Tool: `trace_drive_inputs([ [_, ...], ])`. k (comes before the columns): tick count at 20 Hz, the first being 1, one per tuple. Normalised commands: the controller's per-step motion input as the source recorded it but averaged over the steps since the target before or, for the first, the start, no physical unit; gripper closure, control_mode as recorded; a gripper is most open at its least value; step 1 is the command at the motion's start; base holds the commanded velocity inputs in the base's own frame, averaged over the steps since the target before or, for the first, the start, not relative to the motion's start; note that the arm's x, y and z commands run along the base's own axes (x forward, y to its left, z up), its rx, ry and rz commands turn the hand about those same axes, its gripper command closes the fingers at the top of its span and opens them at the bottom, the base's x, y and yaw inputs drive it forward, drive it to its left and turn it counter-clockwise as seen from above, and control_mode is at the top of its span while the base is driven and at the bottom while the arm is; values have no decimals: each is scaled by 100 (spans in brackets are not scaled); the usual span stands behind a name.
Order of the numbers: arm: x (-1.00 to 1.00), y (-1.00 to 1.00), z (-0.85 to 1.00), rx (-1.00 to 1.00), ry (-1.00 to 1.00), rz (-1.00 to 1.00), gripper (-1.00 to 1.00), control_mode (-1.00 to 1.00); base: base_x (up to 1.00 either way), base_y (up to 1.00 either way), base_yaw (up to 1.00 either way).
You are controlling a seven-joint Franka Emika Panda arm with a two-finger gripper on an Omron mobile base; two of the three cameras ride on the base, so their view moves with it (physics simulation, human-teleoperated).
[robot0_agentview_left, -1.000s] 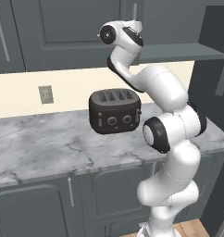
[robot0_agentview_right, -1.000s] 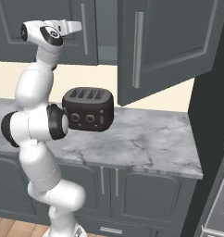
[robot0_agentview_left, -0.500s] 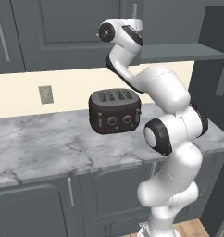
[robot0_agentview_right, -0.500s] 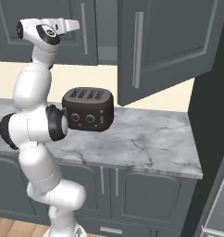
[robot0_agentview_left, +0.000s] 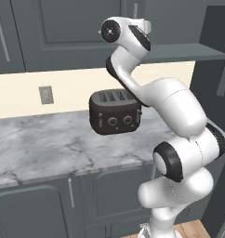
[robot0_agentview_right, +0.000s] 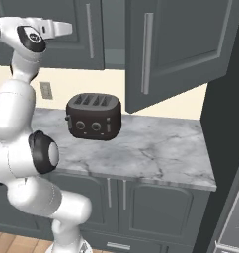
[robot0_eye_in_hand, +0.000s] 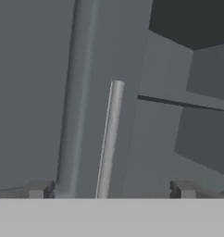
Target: Close all open cabinet doors.
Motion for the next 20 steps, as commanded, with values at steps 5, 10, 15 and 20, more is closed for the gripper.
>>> trace_drive_inputs([
  [5, -100, 0, 0, 13, 0, 0, -100, -100, 0, 0, 0],
  [10, -100, -7, 11, 12, -2, 0, -100, -100, 0, 0, 0],
  [15, -100, -10, 27, 11, -9, 0, -100, -100, 0, 0, 0],
  [20, -100, -7, 38, 10, -12, 0, -100, -100, 0, 0, 0],
])
